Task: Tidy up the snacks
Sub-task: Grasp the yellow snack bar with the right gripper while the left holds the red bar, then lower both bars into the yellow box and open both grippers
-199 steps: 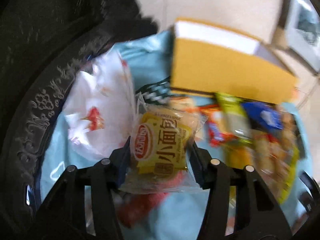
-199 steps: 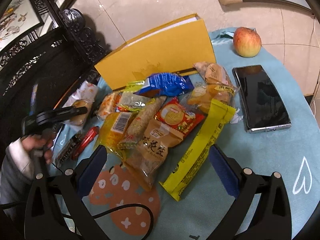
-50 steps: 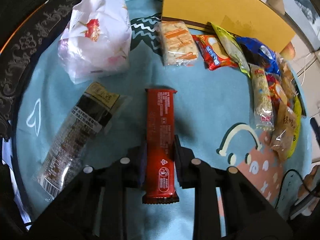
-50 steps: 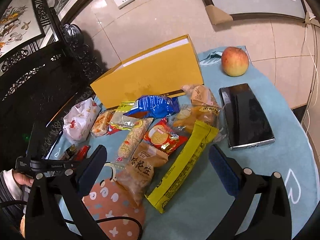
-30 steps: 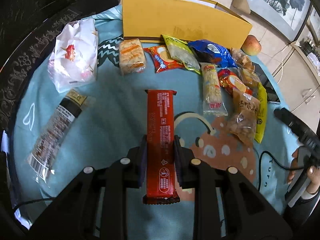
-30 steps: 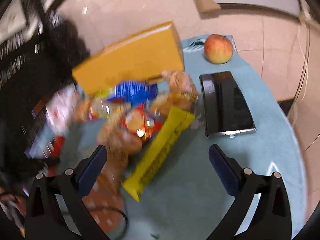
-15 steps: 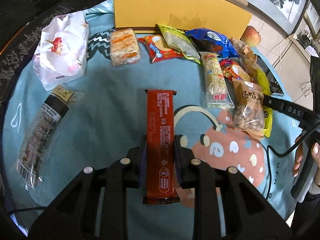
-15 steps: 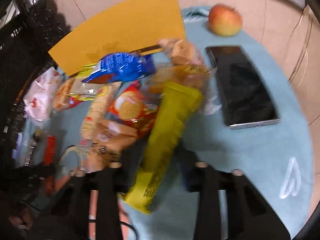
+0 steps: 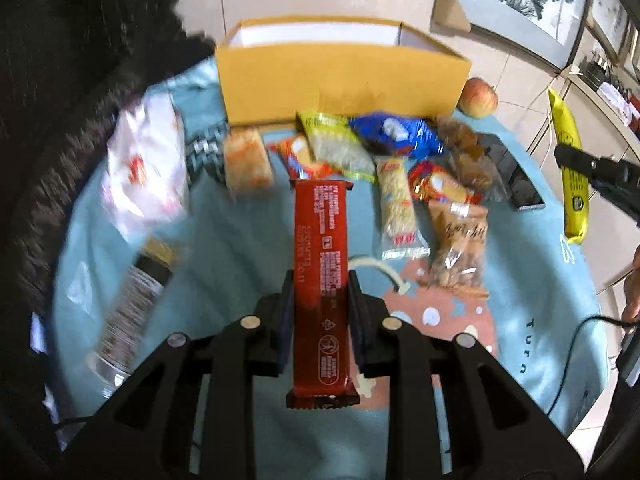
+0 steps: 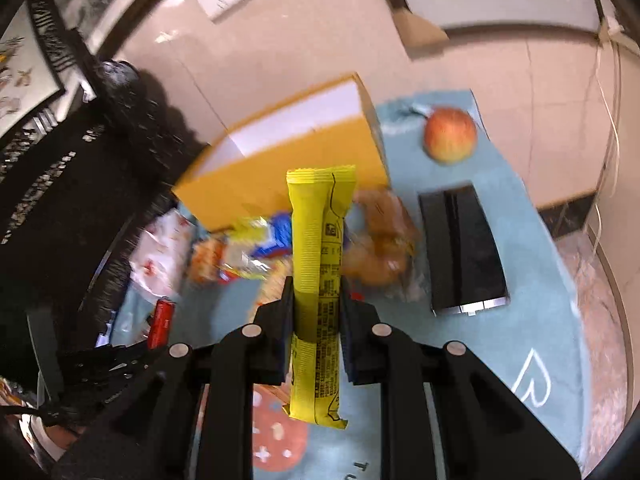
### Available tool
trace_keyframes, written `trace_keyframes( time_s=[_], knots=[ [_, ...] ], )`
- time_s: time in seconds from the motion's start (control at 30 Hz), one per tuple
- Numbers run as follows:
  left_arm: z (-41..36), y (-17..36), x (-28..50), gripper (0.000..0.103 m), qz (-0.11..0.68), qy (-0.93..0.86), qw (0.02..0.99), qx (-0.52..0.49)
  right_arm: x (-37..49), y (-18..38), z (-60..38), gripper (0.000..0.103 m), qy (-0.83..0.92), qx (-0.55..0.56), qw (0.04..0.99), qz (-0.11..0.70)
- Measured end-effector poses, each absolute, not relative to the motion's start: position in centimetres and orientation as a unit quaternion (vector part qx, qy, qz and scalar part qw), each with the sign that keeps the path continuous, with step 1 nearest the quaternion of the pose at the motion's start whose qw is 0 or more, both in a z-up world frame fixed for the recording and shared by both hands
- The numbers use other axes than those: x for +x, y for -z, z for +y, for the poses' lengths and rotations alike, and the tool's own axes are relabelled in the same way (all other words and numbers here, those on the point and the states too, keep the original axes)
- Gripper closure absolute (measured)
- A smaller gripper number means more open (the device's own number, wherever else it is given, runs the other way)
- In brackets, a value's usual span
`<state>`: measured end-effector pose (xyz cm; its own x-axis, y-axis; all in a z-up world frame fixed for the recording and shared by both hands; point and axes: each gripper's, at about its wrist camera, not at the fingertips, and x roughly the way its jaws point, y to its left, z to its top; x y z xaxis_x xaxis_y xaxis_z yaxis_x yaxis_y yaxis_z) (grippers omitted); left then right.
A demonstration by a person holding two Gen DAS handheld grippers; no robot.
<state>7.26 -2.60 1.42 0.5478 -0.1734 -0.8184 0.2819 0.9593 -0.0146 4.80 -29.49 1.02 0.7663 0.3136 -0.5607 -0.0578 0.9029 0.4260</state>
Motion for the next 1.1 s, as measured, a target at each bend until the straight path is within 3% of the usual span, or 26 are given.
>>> trace_keyframes(
  time_s=[0.4,0.8,0.93,1.0,1.03,1.07,1.1],
  knots=[
    [-5.1,-10.0,13.7,0.079,0.386,0.095,0.916,0.055,11.4,-9.3,-27.0,0.083,-0.13,0.151,0.935,0.294],
    [-8.9,-9.5,27.5,0.079,0.372,0.09,0.924,0.018,20.3,-10.8,-26.5,0.083,-0.048,0.065,0.976,0.204],
    [-9.8,-7.7,31.4,0.077,0.391,0.095,0.915,0.016,24.8,-9.5,-26.4,0.081,-0.055,0.061,0.967,0.24],
    [-10.1,-7.0,32.8,0.053,0.392,0.086,0.916,0.019,27.0,-8.2,-26.9,0.059,-0.056,0.081,0.958,0.268],
    [-10.4,-6.7,33.3,0.027,0.391,0.077,0.917,0.025,28.0,-7.3,-27.2,0.04,-0.055,0.098,0.952,0.284],
    [-10.6,-6.5,33.4,0.017,0.384,0.06,0.921,0.027,28.7,-6.2,-28.1,0.039,-0.061,0.134,0.943,0.298],
    [-10.6,-6.4,33.4,0.017,0.381,0.056,0.922,0.024,28.7,-5.6,-28.6,0.039,-0.068,0.157,0.938,0.301]
  ],
)
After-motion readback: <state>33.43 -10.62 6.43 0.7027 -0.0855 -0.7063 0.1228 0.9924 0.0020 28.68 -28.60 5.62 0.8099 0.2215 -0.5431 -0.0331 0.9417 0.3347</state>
